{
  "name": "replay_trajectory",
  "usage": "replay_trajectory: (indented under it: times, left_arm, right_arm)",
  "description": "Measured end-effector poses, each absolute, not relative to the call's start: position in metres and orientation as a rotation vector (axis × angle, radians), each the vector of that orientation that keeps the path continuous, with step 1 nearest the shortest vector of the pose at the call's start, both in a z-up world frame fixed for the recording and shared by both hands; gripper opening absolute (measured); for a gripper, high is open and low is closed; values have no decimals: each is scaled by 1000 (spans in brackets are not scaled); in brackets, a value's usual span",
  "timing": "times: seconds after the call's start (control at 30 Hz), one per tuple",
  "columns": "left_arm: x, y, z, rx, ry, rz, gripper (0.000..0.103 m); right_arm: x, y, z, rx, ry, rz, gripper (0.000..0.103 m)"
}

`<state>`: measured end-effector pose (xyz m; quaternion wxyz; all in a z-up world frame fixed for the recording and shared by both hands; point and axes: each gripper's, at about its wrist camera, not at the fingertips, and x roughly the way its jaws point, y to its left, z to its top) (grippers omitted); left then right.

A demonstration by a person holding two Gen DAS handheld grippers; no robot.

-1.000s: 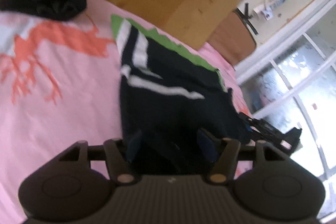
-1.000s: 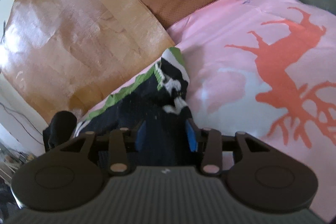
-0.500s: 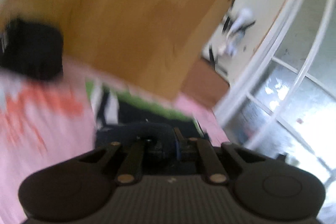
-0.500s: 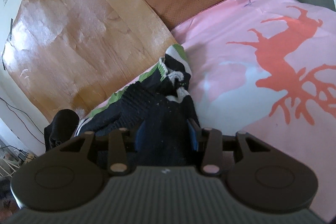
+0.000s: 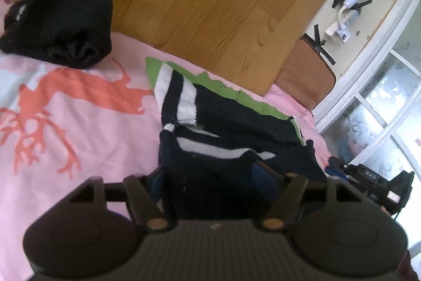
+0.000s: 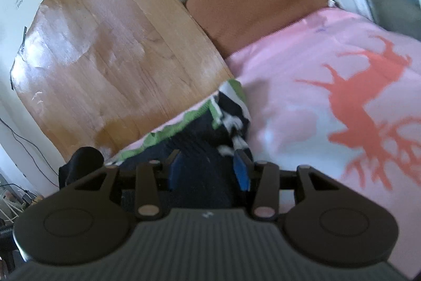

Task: Fold small clothes
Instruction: 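Lift the hem and fold it over toward the collar with both grippers, then open both grippers to release the folded sweater and withdraw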

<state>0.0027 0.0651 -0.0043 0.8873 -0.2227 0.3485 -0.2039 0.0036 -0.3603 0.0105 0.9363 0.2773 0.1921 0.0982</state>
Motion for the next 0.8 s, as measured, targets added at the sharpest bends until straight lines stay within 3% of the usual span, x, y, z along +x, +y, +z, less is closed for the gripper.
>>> replay_trajectory:
  times: [0.03, 0.07, 0.13, 0.17, 0.2, 0.23, 0.33, 0.43, 0.53, 0.6, 0.7, 0.8]
  left_arm:
    - [8, 62, -7, -464, 742, -418, 52]
    - [12, 59, -10, -460, 764, -411, 29]
    - [9, 56, -10, -463, 781, -420, 17]
    - [4, 55, -7, -460, 753, -412, 16]
    - [-2, 57, -3, -449, 722, -411, 16]
    - [-9, 58, 2, -437, 676, -414, 16]
    - [-12, 60, 15, -428, 586, -409, 16]
    - [16, 56, 11, -417, 635, -342, 14]
    - [53, 49, -16, -367, 797, -254, 13]
    - [49, 55, -15, -413, 782, -274, 18]
    - [26, 64, -3, -420, 706, -268, 39]
    - [-8, 77, 14, -448, 581, -213, 39]
  right_arm:
    - [11, -356, 14, 543, 408, 206, 47]
    - [19, -351, 16, 511, 420, 210, 47]
    - [35, -338, 16, 431, 462, 217, 47]
    - [41, -333, 15, 407, 490, 222, 34]
    - [44, -329, 13, 389, 517, 229, 10]
    - [44, -327, 13, 379, 533, 231, 10]
    - [19, -341, 24, 448, 419, 242, 9]
    - [-1, -364, 28, 553, 322, 158, 9]
    - [14, -366, 9, 542, 449, 41, 15]
    - [16, -366, -1, 558, 507, 42, 26]
    - [-16, -371, 7, 579, 434, 41, 36]
    - [-51, -368, 13, 571, 366, 48, 36]
